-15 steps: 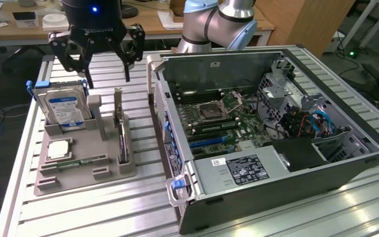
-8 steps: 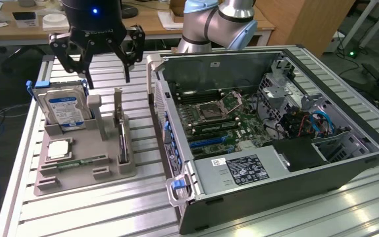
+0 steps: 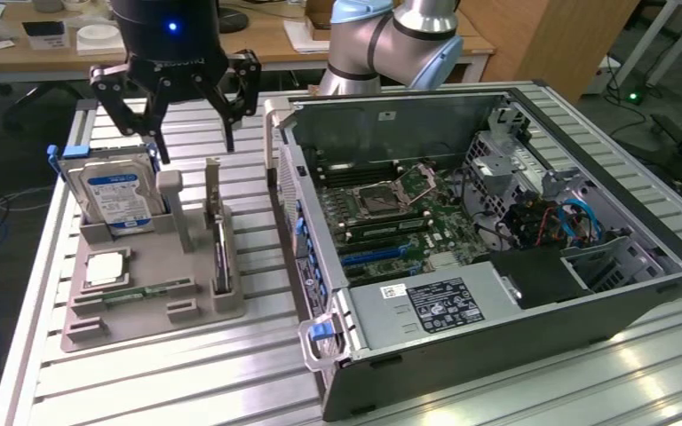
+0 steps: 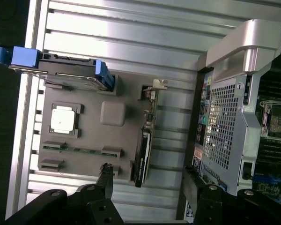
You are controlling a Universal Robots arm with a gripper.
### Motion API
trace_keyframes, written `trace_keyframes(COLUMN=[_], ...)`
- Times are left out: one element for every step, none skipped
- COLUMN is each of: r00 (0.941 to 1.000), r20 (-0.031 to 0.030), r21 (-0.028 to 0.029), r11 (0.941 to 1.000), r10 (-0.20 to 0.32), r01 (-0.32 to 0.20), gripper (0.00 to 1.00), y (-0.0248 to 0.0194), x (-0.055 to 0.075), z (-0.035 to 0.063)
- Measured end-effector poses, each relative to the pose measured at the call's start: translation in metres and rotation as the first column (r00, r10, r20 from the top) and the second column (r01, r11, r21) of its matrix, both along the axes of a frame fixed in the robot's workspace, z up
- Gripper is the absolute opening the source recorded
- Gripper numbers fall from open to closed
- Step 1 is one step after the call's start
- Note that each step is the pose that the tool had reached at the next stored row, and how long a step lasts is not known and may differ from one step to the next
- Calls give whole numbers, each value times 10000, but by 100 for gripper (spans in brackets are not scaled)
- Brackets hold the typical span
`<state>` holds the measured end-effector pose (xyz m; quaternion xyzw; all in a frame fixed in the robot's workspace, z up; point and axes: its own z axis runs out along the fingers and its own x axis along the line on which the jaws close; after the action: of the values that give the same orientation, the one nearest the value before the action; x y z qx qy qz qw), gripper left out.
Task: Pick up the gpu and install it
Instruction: 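Pick up the gpu and move the gpu toward the slot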
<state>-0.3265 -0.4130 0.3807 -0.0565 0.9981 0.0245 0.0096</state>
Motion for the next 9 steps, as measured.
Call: trace_keyframes(r00=[10000, 10000, 10000, 10000, 10000, 10000, 10000, 10000, 10000], r20=[0, 1, 0, 0, -1, 0, 0, 0, -1], r21=[0, 0, 0, 0, 0, 0, 0, 0, 0], r11=[10000, 10000, 10000, 10000, 10000, 10000, 10000, 10000, 10000], r10=[8, 21, 37, 54, 67, 76, 83, 89, 94], r01=[-8, -21, -37, -54, -67, -76, -83, -89, -94], gripper=[71, 71, 71, 71, 71, 71, 71, 71, 71], y=[0, 0, 0, 0, 0, 0, 0, 0, 0], x=[0, 0, 0, 0, 0, -1, -1, -1, -1], z=[-9, -17, -26, -37, -45, -54, -63, -73, -82])
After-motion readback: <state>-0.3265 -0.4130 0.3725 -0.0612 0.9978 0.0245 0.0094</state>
